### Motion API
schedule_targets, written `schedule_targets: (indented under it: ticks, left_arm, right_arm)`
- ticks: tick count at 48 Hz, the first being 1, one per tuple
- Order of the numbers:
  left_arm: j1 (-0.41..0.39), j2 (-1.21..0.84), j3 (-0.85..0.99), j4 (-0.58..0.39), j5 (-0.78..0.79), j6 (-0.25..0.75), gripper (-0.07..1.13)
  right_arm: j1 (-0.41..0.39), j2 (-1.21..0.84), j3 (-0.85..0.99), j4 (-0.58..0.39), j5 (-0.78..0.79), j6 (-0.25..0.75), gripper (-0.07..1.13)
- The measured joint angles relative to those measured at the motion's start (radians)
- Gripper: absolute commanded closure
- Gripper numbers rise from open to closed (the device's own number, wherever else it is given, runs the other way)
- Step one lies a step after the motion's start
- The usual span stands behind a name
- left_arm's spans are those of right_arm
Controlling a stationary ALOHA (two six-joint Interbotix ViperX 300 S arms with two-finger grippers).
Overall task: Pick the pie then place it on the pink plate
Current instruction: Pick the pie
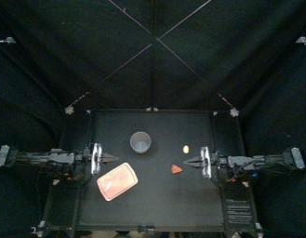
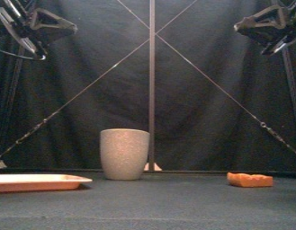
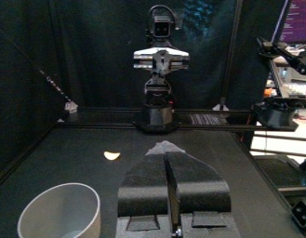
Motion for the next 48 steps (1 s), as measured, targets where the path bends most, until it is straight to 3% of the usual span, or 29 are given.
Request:
schedule_targets:
  ticks: [11, 19, 24, 35, 37, 48]
  left_arm:
    - [0.014, 0.005, 0.002, -0.002, 0.005, 0.002, 1.06]
    - [0.018, 0.005, 0.002, -0.002, 0.006, 0.002, 1.06]
    - [0.023, 0.005, 0.000, -0.002, 0.006, 0.000, 1.06]
    - [0.034, 0.005, 0.000, -0.002, 0.006, 0.002, 1.06]
    - [0.034, 0.005, 0.000, -0.002, 0.006, 0.000, 1.06]
    - [0.037, 0.005, 0.002, -0.002, 0.006, 0.002, 1.06]
  right_arm:
    - [-0.011, 0.123, -0.002, 0.026, 0.017, 0.028, 1.05]
    - [-0.061, 0.287, -0.043, 0.061, 0.169, 0.031, 1.01]
    - [-0.091, 0.362, -0.078, 0.067, 0.278, 0.031, 0.83]
    - [-0.103, 0.402, -0.106, 0.069, 0.308, 0.031, 0.07]
    - [-0.107, 0.402, -0.106, 0.069, 0.299, 0.032, -0.01]
    - [-0.124, 0.440, -0.094, 0.074, 0.279, 0.031, 0.01]
